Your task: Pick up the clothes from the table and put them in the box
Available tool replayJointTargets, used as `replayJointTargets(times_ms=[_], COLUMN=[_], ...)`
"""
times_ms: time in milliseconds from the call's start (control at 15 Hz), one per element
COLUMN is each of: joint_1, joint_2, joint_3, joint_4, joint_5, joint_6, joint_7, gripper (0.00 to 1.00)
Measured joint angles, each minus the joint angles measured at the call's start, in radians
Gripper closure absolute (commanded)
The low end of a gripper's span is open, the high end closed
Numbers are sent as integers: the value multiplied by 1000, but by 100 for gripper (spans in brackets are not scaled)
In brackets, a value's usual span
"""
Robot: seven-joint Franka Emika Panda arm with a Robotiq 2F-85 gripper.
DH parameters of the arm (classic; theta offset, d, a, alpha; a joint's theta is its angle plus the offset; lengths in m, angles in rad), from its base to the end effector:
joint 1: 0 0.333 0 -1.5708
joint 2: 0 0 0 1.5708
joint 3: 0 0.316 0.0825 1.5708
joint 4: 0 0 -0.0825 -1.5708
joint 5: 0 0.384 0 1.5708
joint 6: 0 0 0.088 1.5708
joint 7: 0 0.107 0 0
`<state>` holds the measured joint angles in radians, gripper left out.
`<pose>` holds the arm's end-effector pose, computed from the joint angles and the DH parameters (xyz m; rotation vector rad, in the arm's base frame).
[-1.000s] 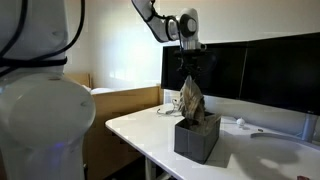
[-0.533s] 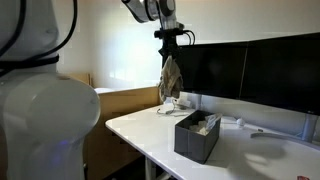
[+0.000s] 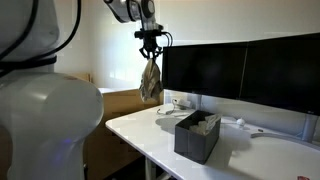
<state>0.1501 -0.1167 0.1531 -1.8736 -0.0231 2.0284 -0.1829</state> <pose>0.5257 0.1672 0.5863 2.9953 0.7567 0.4227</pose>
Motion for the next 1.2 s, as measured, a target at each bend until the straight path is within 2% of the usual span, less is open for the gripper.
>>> replayJointTargets(times_ms=[267, 467, 667, 867, 1000, 1200], joint_1=[2, -9, -39, -76, -100, -133], joint_2=[-1, -3, -2, -1, 0, 8], joint_3=[3, -25, -72, -125, -160, -200], joint_4=[5, 7, 1, -28, -60, -132], joint_5=[0, 0, 0, 0, 2, 2], joint_6=[-45, -84, -118, -102, -65, 53], joint_7=[14, 14, 10, -14, -29, -32], gripper=[19, 1, 0, 0, 0, 0])
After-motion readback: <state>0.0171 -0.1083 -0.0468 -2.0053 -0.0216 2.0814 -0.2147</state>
